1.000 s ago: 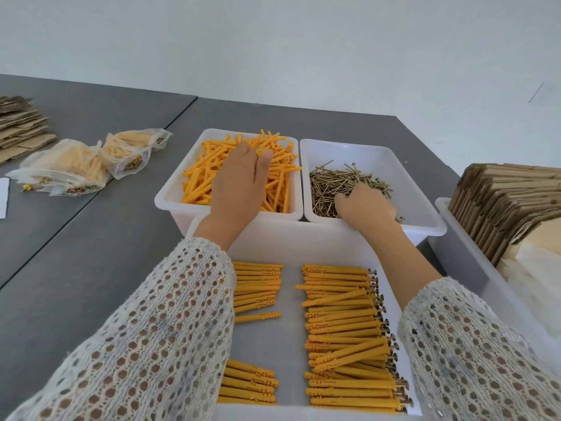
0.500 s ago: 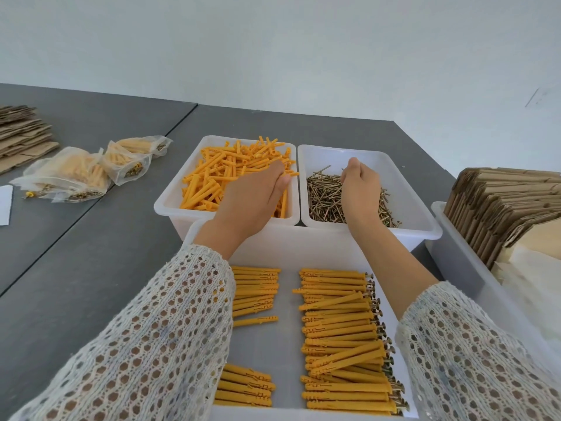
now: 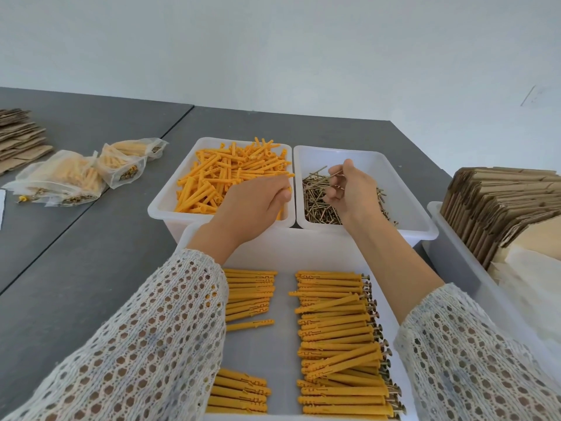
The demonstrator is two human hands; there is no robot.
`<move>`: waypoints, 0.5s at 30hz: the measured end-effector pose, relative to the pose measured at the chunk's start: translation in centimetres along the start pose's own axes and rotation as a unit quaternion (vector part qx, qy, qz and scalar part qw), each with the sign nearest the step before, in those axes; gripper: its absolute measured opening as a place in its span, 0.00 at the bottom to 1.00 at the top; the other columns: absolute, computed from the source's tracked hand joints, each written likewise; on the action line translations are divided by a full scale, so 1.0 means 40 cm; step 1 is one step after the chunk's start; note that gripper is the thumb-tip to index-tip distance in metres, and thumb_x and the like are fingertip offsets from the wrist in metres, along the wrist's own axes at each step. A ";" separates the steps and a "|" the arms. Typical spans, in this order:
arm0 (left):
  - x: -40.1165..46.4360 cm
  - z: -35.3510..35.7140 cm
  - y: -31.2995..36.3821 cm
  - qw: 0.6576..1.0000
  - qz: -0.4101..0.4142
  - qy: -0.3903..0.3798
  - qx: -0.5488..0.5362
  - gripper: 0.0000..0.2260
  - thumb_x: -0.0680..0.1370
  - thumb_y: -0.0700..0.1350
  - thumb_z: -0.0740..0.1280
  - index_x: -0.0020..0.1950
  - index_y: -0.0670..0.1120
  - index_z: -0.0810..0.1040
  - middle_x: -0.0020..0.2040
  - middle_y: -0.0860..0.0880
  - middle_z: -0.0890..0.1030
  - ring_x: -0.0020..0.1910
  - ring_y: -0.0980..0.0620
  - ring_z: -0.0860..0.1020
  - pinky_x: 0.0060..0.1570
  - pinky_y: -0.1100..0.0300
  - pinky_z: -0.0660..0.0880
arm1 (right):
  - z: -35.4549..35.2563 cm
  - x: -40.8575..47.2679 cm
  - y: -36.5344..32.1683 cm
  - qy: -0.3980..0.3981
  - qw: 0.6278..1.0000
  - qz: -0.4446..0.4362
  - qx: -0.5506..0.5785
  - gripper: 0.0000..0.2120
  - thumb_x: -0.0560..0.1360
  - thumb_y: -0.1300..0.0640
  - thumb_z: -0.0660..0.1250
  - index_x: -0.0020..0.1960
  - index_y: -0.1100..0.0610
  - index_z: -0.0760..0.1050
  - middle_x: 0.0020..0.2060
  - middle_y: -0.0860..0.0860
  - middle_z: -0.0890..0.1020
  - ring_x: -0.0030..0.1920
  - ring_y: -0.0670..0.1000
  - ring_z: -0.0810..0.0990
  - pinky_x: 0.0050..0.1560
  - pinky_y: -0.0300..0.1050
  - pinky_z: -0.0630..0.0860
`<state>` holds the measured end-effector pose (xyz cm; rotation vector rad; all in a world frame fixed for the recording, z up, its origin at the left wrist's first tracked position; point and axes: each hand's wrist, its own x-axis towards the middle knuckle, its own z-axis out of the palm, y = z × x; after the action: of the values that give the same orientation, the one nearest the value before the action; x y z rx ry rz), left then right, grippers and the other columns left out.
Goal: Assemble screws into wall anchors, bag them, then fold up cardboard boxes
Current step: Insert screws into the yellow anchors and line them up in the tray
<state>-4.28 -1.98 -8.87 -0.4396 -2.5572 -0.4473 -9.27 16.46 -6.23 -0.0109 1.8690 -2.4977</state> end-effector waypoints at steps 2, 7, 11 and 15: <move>0.001 0.003 -0.003 1.000 -0.003 0.000 0.008 0.11 0.85 0.49 0.56 0.46 0.49 0.73 0.38 0.54 0.76 0.37 0.53 0.73 0.31 0.57 0.65 | 0.008 -0.005 0.001 -0.005 0.999 -0.018 -0.026 0.19 0.85 0.54 0.54 0.43 0.61 0.76 0.30 0.52 0.75 0.24 0.48 0.73 0.28 0.40 0.73; 0.002 0.005 -0.005 1.000 -0.009 -0.009 0.014 0.12 0.85 0.50 0.54 0.47 0.49 0.73 0.38 0.53 0.77 0.38 0.52 0.74 0.33 0.53 0.70 | 0.018 -0.013 0.012 -0.007 0.999 -0.026 -0.043 0.18 0.85 0.54 0.54 0.45 0.61 0.76 0.31 0.52 0.78 0.25 0.48 0.76 0.30 0.40 0.75; 0.003 0.002 -0.004 1.000 -0.007 -0.007 0.013 0.11 0.85 0.50 0.55 0.47 0.49 0.72 0.37 0.52 0.76 0.37 0.51 0.74 0.33 0.53 0.70 | 0.025 -0.018 0.017 -0.007 0.998 -0.029 -0.057 0.18 0.85 0.54 0.54 0.43 0.60 0.77 0.31 0.53 0.79 0.26 0.49 0.76 0.30 0.40 0.75; 0.001 -0.002 0.000 1.000 -0.002 -0.007 0.014 0.11 0.86 0.50 0.54 0.47 0.49 0.71 0.37 0.52 0.75 0.36 0.51 0.73 0.32 0.53 0.69 | 0.030 -0.020 0.022 -0.022 0.995 -0.034 -0.090 0.19 0.85 0.54 0.54 0.44 0.60 0.77 0.32 0.53 0.81 0.25 0.49 0.76 0.29 0.40 0.74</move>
<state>-4.29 -2.02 -8.77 -0.4284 -2.5750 -0.4096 -8.43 15.10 -6.71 -0.1346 2.1018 -2.3408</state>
